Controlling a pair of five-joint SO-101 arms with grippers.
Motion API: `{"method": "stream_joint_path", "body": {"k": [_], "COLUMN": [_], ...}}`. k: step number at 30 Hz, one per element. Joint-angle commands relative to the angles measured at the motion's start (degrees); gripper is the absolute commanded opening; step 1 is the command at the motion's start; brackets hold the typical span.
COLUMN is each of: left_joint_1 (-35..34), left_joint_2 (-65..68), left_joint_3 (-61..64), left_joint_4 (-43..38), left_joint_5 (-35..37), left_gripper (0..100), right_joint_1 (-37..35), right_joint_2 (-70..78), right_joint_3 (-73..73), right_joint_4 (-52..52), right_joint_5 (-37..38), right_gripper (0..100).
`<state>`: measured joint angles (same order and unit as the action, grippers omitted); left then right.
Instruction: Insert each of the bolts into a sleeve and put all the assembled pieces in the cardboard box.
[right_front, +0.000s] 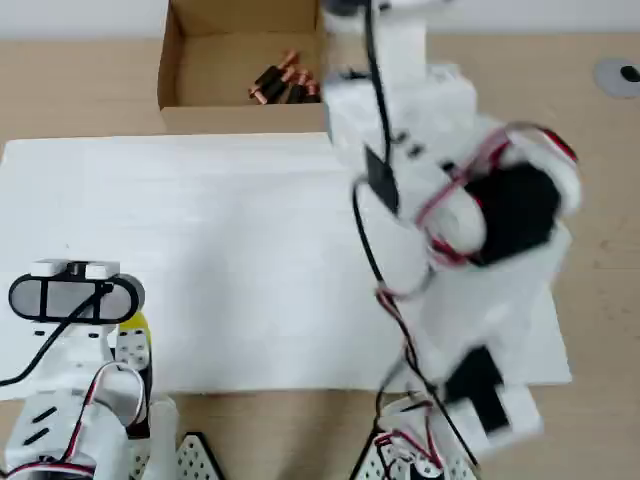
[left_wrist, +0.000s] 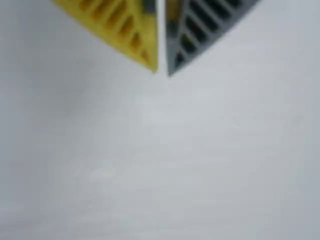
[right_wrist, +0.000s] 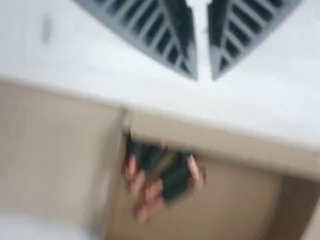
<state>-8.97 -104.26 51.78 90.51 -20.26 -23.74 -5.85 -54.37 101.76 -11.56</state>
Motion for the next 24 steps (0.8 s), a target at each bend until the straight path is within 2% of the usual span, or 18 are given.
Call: {"method": "stream_joint_path", "body": {"k": [1, 9, 18, 24], "left_joint_1": [-3.52, -5.1, -5.01, -5.01], "left_joint_2": [-0.48, -0.4, -0.4, -0.4], "left_joint_3": [0.18, 2.73, 2.99, 2.99], "left_joint_4": [1.93, 2.11, 2.02, 2.02], "left_joint_5": [-2.55, -3.52, -3.52, -3.6], "left_gripper": [1, 1, 1, 1], "right_joint_1": [0.84, 0.92, 1.19, 5.76], "right_joint_2": [-15.25, -41.8, -75.56, -98.77], "right_joint_3": [20.09, 56.66, 93.93, 115.47], "right_joint_4": [0.7, -2.02, -19.34, -32.53], "right_joint_5": [-0.44, -0.35, 0.09, 2.02], "right_gripper": [1.0, 1.0, 1.0, 1.0]}}
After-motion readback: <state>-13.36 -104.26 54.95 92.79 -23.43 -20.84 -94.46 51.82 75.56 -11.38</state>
